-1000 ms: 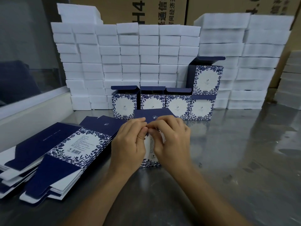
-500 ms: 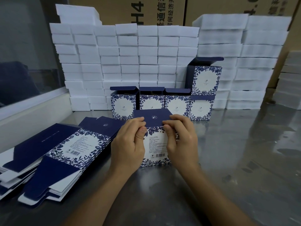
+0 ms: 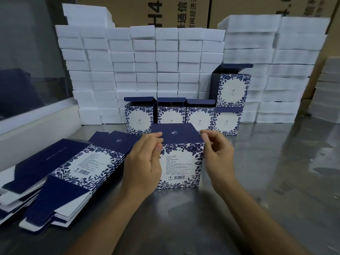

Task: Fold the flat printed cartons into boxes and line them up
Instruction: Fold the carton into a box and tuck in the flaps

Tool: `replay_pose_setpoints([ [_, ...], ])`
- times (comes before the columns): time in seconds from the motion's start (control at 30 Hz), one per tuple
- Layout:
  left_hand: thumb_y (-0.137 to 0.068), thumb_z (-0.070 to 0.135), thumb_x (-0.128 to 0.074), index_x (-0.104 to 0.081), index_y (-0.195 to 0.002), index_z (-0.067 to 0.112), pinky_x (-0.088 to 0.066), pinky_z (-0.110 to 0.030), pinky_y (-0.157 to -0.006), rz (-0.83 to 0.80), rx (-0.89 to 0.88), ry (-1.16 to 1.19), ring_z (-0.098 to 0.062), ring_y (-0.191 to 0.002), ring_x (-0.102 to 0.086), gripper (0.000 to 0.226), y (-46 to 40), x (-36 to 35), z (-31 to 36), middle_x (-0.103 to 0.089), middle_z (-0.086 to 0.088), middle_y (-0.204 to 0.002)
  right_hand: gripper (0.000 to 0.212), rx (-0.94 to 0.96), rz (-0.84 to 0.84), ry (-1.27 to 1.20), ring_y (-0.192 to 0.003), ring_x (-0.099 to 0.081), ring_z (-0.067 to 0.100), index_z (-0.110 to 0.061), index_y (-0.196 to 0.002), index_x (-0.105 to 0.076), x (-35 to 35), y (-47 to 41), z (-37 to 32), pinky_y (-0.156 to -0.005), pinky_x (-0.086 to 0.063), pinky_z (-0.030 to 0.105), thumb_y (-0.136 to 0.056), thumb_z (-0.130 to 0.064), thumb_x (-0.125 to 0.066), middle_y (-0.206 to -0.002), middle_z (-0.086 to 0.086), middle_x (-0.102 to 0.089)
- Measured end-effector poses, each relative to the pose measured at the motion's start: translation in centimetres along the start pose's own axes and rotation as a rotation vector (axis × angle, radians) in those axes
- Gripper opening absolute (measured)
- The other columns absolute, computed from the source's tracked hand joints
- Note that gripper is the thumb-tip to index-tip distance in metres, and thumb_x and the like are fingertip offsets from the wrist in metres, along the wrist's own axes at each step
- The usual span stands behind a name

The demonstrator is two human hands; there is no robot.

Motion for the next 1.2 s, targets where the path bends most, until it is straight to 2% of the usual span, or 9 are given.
replay_pose_setpoints([
  [0.07,-0.097,0.011,-0.044,-0.066,-0.104,-0.002,-0.053,-0.032,-0.085,0.002,0.006,0.006,-0.020,-0.101,-0.064,0.026,0.0,0.0,-0.2,-0.066,-0.005,-0.116,0.013,-0.124,-0.043,-0.034,-0.087,-0.066,0.005,-0.030,-0.109,-0.067,0.1,0.0,0.9,-0.077,-0.052,0.024,-0.096,-0.029,-0.065,-0.100,-0.007,-0.071],
  [0.17,-0.097,0.009,-0.045,-0.067,-0.105,-0.001,-0.045,-0.018,-0.095,0.023,0.020,0.008,-0.017,-0.113,-0.057,0.026,-0.1,0.2,-0.7,-0.062,-0.008,-0.125,0.081,-0.319,-0.173,-0.147,-0.107,-0.069,0.008,-0.035,-0.137,-0.047,-0.4,0.5,2.1,-0.094,-0.054,0.034,-0.065,-0.058,-0.075,-0.118,-0.006,-0.071],
  [0.37,-0.087,-0.006,-0.062,-0.073,-0.113,0.009,-0.048,-0.052,-0.091,0.090,-0.006,-0.214,-0.032,-0.120,-0.045,0.032,-0.3,0.6,-1.2,-0.057,-0.013,-0.128,0.111,-0.302,-0.209,-0.111,-0.090,-0.073,0.007,-0.035,-0.139,-0.044,-0.7,1.0,2.6,-0.068,-0.056,0.019,-0.043,-0.073,-0.085,-0.100,-0.005,-0.076],
  [0.6,-0.089,0.060,-0.043,-0.053,-0.139,0.014,-0.029,-0.017,-0.103,-0.148,0.161,0.012,-0.007,-0.134,-0.038,0.068,0.3,-0.3,-0.7,-0.042,0.004,-0.147,0.013,-0.236,-0.105,-0.124,-0.091,-0.065,0.008,-0.029,-0.100,-0.067,-1.1,1.0,1.7,-0.081,-0.051,0.031,-0.100,-0.039,-0.059,-0.098,-0.007,-0.071],
  [0.77,-0.098,0.024,-0.045,-0.066,-0.120,0.008,-0.034,-0.007,-0.099,-0.042,0.131,0.070,-0.014,-0.123,-0.051,0.035,-0.1,0.0,-0.9,-0.056,-0.006,-0.135,0.029,-0.247,-0.082,-0.109,-0.062,-0.051,0.008,-0.016,-0.083,-0.062,-0.4,0.8,0.8,-0.054,-0.045,0.021,-0.105,-0.028,-0.049,-0.071,-0.003,-0.062],
  [0.9,-0.097,-0.001,-0.050,-0.070,-0.106,0.000,-0.034,0.001,-0.086,0.092,0.100,0.043,0.008,-0.100,-0.048,0.022,-0.3,0.7,-1.1,-0.056,-0.016,-0.118,0.018,-0.256,-0.125,-0.111,-0.072,-0.064,0.018,-0.018,-0.104,-0.062,-1.1,1.1,0.7,-0.070,-0.058,0.042,-0.095,-0.033,-0.064,-0.089,0.000,-0.070],
  [1.03,-0.096,0.031,-0.052,-0.067,-0.112,0.007,-0.035,-0.006,-0.094,0.058,0.171,0.126,0.007,-0.111,-0.048,0.033,-0.4,0.7,-1.2,-0.055,-0.008,-0.123,0.072,-0.148,-0.167,0.058,-0.123,-0.055,0.009,-0.045,-0.135,-0.047,-0.7,1.3,0.4,-0.095,-0.052,0.032,-0.069,-0.059,-0.071,-0.138,-0.006,-0.053],
  [1.13,-0.084,0.058,-0.047,-0.062,-0.123,0.015,-0.024,-0.021,-0.114,-0.042,0.216,0.184,-0.014,-0.144,-0.029,0.060,-0.2,0.1,-1.2,-0.050,0.003,-0.140,0.081,-0.066,-0.208,0.139,-0.136,-0.038,0.000,-0.053,-0.139,-0.039,-0.9,1.7,0.1,-0.110,-0.044,0.040,-0.069,-0.066,-0.078,-0.149,-0.017,-0.037],
  [1.2,-0.080,0.064,-0.047,-0.056,-0.130,0.018,-0.011,-0.015,-0.114,-0.081,0.211,0.188,-0.005,-0.150,-0.005,0.069,-0.1,-0.2,-1.2,-0.035,0.009,-0.154,0.078,0.002,-0.204,0.239,-0.141,-0.031,-0.002,-0.055,-0.134,-0.043,-1.1,1.8,-0.3,-0.116,-0.037,0.042,-0.066,-0.067,-0.077,-0.150,-0.018,-0.032],
])
Point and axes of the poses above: each hand's wrist, its own y-axis away from the middle knuckle, its own x-axis out of the back of the hand, z = x × y, the point moved 5 cm from there along -y, towards the middle knuckle
